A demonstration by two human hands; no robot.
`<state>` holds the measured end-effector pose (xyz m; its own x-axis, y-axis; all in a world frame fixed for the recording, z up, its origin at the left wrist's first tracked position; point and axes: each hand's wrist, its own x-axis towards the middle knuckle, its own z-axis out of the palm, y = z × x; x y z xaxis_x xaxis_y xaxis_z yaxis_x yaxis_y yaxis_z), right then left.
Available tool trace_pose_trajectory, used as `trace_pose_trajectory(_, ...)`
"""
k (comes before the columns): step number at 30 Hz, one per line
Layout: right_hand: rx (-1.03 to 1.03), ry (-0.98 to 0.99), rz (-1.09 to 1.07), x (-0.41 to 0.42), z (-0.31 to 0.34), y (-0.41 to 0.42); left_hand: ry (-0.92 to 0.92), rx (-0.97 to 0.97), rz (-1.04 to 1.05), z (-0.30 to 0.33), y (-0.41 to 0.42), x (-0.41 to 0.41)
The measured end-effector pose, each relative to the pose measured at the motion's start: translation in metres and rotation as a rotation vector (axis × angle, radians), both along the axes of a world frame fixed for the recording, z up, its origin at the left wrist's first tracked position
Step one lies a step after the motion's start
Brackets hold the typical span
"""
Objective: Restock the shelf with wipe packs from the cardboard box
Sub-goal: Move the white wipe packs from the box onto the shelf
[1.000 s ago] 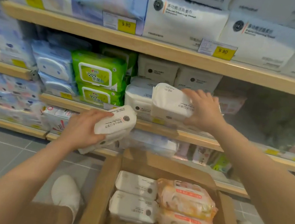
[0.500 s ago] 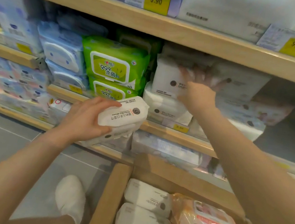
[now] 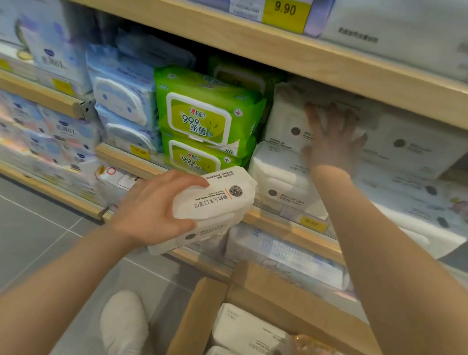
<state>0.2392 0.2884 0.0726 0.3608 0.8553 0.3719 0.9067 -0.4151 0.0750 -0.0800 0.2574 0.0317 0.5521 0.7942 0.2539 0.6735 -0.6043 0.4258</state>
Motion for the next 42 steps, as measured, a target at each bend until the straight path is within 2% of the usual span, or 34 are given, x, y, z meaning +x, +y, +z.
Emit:
trace_pose_trajectory(5,-0.066,0.011,0.048,0.0,0.007,-0.008,-0.044,-0.051,-0.013,0.003,-0.002,0.0)
trace_pose_trajectory(8,0.086,0.147,0.141,-0.009,0.004,-0.053,-0.053,-0.106,-0.029,0.007,-0.011,0.006)
trace_pose_trajectory(10,0.185,0.434,0.292,-0.022,-0.004,-0.102,-0.067,-0.156,-0.053,0.009,-0.019,0.012)
trace_pose_trajectory(12,0.091,0.844,0.413,-0.036,-0.011,-0.151,-0.084,-0.216,-0.097,0.01,-0.029,0.02)
trace_pose_trajectory(13,0.001,0.968,0.436,-0.042,-0.017,-0.17,-0.097,-0.254,-0.125,0.01,-0.035,0.024)
trace_pose_trajectory(15,-0.107,1.116,0.447,-0.046,-0.033,-0.193,-0.151,-0.35,-0.198,0.012,-0.05,0.034)
trace_pose_trajectory(19,-0.016,1.404,0.441,-0.04,-0.04,-0.225,-0.255,-0.506,-0.34,0.017,-0.086,0.056)
trace_pose_trajectory(27,0.336,1.417,0.36,-0.026,-0.017,-0.291,-0.364,-0.591,-0.47,0.035,-0.122,0.094)
trace_pose_trajectory(29,0.443,1.376,0.346,-0.02,-0.01,-0.299,-0.41,-0.54,-0.445,0.041,-0.126,0.105)
trace_pose_trajectory(32,0.574,1.26,0.282,-0.013,-0.003,-0.302,-0.541,-0.453,-0.288,0.039,-0.133,0.126)
trace_pose_trajectory(35,0.653,1.154,0.221,-0.008,-0.001,-0.299,-0.637,-0.71,-0.179,0.021,-0.136,0.148)
trace_pose_trajectory(37,0.668,1.132,0.212,-0.002,-0.005,-0.297,-0.663,-0.816,-0.127,0.007,-0.132,0.158)
trace_pose_trajectory(42,0.782,1.212,0.134,0.026,-0.016,-0.298,-0.667,-0.733,-0.164,0.012,-0.118,0.193)
